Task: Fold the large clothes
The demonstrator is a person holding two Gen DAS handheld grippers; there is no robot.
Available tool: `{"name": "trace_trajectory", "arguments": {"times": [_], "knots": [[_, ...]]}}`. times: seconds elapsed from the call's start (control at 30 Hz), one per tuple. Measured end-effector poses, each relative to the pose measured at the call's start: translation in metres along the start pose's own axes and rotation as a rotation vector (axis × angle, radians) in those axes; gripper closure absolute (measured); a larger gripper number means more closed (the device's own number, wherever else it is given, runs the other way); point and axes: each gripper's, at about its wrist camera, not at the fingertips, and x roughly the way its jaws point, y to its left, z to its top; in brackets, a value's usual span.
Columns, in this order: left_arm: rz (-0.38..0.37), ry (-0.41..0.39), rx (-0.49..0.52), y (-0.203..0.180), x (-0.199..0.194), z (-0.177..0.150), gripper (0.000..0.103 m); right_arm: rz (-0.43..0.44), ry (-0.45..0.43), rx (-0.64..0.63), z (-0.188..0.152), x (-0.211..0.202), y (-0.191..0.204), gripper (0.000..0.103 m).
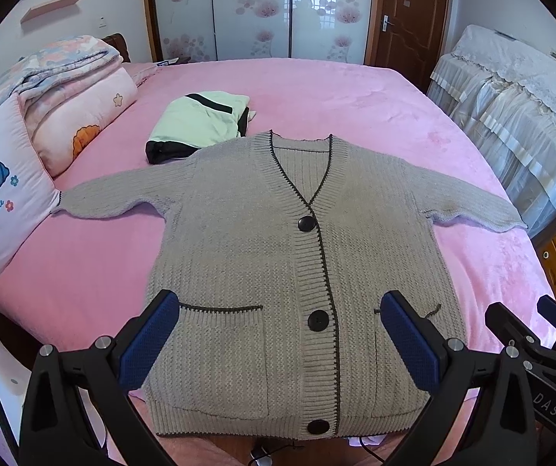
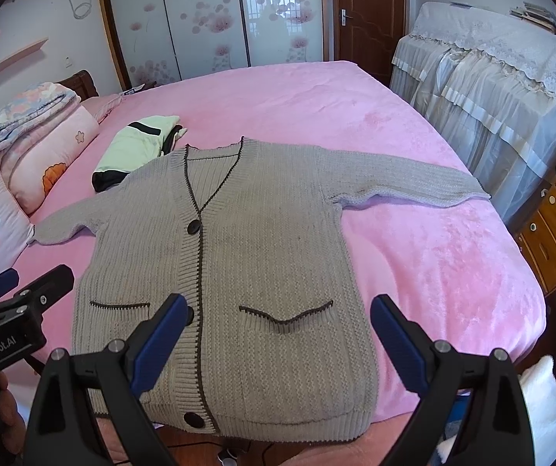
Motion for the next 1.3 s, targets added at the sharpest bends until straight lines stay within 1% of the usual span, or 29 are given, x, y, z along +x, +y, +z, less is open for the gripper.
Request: {"name": "trace_trajectory", "arguments": {"times": [0.47,0.63,0.8,1.0,1.03,1.2,1.3], "knots": [[-0.009,0.008,-0.007,0.001,0.002,-0.001,0.000,-0.002,0.003,0.001,-0.001,0.001,0.001,0.007],[-0.008,-0.007,-0.020,0.001,-0.001,-0.003,0.000,0.001,0.011,0.001,-0.005,0.002,0.001,0.007],[0.000,-0.022,0.001,-0.004,0.000,-0.001,0.000,0.003,0.017,0.007,-0.004,0.007,0.001,0.007],[-0.009,0.006,0.013,-0.012,0.005,0.000,0.000,0.009,0.029,0.006,-0.002,0.010,0.002,0.007],[-0.010,0.003,0.018,-0.013,0.005,0.000,0.000,0.010,0.030,0.010,0.004,0.012,-0.001,0.007],[-0.051,0.002,0.008,-0.016,0.008,0.004,0.000,0.015,0.038,0.032,0.005,0.019,-0.009,0.007],[-0.061,0.012,-0.008,-0.015,0.012,0.007,0.000,0.016,0.041,0.039,0.007,0.022,-0.013,0.007]]}}
